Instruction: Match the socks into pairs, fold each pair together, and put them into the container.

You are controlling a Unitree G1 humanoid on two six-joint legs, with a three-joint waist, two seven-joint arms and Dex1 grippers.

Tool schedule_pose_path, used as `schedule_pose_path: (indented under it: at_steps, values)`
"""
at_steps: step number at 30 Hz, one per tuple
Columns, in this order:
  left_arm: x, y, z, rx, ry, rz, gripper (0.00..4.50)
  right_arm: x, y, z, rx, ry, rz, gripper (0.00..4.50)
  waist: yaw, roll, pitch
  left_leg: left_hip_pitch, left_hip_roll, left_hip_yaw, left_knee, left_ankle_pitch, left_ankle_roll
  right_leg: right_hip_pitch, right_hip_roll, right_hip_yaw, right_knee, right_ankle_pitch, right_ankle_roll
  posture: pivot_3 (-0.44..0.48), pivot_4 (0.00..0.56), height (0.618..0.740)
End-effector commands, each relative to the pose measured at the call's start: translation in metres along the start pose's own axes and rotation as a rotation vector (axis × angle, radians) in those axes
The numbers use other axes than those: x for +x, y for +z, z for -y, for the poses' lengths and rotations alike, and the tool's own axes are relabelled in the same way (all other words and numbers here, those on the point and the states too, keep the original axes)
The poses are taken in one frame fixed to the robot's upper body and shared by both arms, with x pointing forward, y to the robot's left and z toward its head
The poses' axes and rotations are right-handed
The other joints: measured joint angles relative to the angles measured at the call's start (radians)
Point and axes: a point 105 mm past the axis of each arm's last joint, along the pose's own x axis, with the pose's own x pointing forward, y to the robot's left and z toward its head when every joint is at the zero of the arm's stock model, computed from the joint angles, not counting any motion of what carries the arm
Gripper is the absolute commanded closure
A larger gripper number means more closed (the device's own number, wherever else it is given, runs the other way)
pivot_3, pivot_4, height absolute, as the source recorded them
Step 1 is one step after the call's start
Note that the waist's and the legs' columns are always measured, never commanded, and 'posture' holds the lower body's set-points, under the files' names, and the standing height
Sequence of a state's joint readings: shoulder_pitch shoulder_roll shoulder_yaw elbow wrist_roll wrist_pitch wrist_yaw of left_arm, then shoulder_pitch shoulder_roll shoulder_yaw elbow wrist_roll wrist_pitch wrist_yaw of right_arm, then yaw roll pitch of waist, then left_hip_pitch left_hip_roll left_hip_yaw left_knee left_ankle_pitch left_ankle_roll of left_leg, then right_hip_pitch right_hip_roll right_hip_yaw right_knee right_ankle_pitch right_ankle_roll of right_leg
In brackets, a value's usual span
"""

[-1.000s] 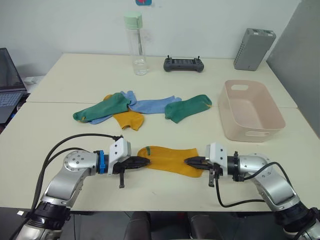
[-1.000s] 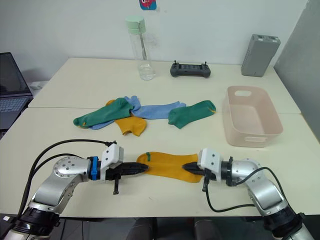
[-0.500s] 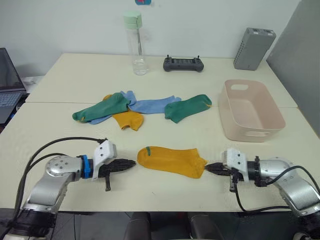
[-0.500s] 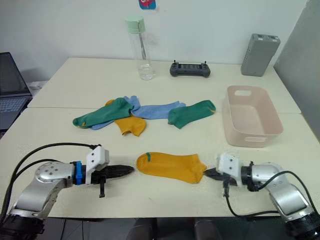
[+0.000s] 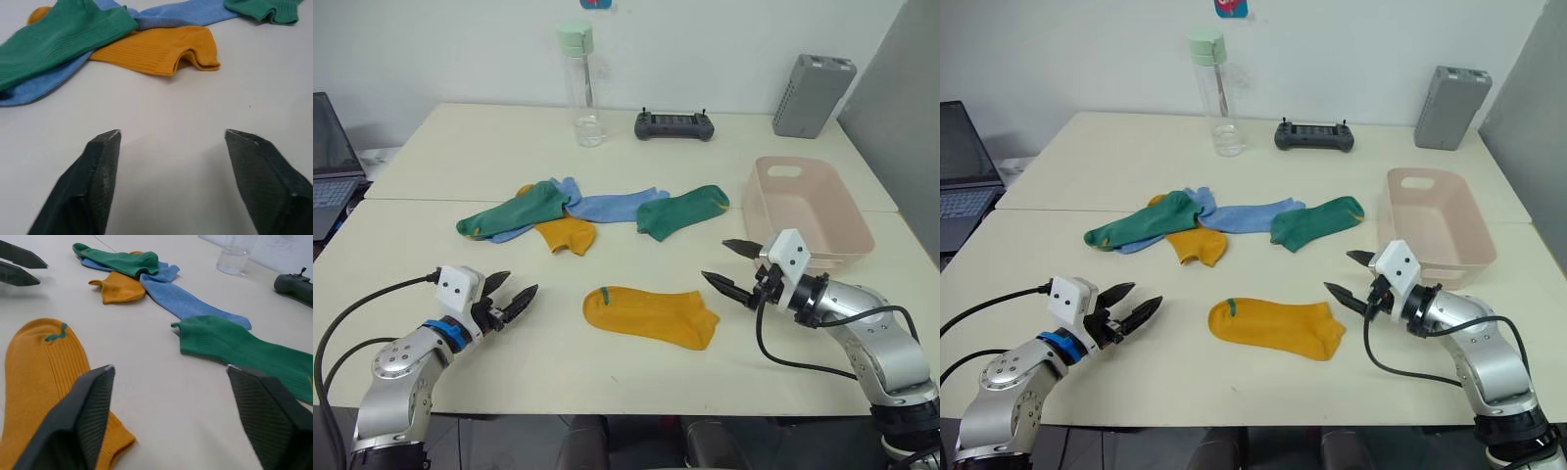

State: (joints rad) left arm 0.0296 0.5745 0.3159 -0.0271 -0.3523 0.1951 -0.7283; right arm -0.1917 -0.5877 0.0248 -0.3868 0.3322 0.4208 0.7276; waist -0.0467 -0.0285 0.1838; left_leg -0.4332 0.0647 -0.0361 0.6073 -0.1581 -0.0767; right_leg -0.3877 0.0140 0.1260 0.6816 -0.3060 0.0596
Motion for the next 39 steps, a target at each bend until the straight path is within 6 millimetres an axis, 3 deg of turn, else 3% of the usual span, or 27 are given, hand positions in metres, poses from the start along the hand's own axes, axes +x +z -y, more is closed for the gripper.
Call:
schedule_pose_path:
  at_steps: [1,8,14,18,29,33,39]
  values:
    - [0.011,0.022,-0.003,0.085,0.004,0.066,0.05,0.003,0.013,-0.003,-0.008,0.023,0.032,0.00,0.003,0.000,0.000,0.000,0.000,0.000,0.000,0.000,0.000,0.000,0.000,0.000,0.000,0.000,0.000,0.000,0.150,0.740]
    - [0.055,0.029,-0.003,0.306,-0.084,-0.010,0.05,0.018,0.024,-0.015,-0.031,0.078,0.053,0.00,0.003,0.000,0.000,0.000,0.000,0.003,0.001,0.000,0.000,0.000,0.000,0.001,0.000,0.001,0.001,0.000,0.150,0.740]
    - [0.083,0.022,-0.013,0.429,-0.105,-0.095,0.05,0.020,0.026,-0.019,-0.041,0.089,0.045,0.00,0.002,0.000,0.000,-0.001,0.000,0.002,-0.001,0.000,0.000,-0.001,0.000,0.000,0.000,0.004,0.006,0.000,0.150,0.740]
    - [0.093,0.023,-0.012,0.438,-0.120,-0.089,0.91,0.018,0.027,-0.018,-0.043,0.073,0.044,0.00,0.002,0.000,0.000,-0.001,0.000,0.002,-0.002,0.000,0.000,-0.001,0.000,0.000,0.000,0.004,0.006,0.000,0.150,0.740]
    - [0.106,0.038,-0.006,0.355,-0.149,-0.001,4.42,0.016,0.024,-0.019,-0.042,0.060,0.029,0.00,-0.003,0.000,0.000,-0.001,0.000,0.002,0.000,0.000,0.000,0.000,0.000,0.000,0.000,0.005,0.008,0.000,0.150,0.740]
    - [0.106,0.051,0.003,0.291,-0.201,0.038,4.48,0.017,0.025,-0.020,-0.039,0.060,0.035,0.00,-0.004,0.000,0.000,-0.001,0.000,0.002,0.000,0.000,0.000,0.000,0.000,0.000,0.000,0.005,0.008,0.000,0.150,0.740]
    - [0.100,0.090,0.029,0.144,-0.342,0.147,4.48,0.019,0.026,-0.018,-0.041,0.060,0.043,0.00,-0.004,0.000,0.000,-0.002,0.000,0.002,0.000,0.000,0.000,0.000,0.000,0.000,0.000,0.005,0.008,0.000,0.150,0.740]
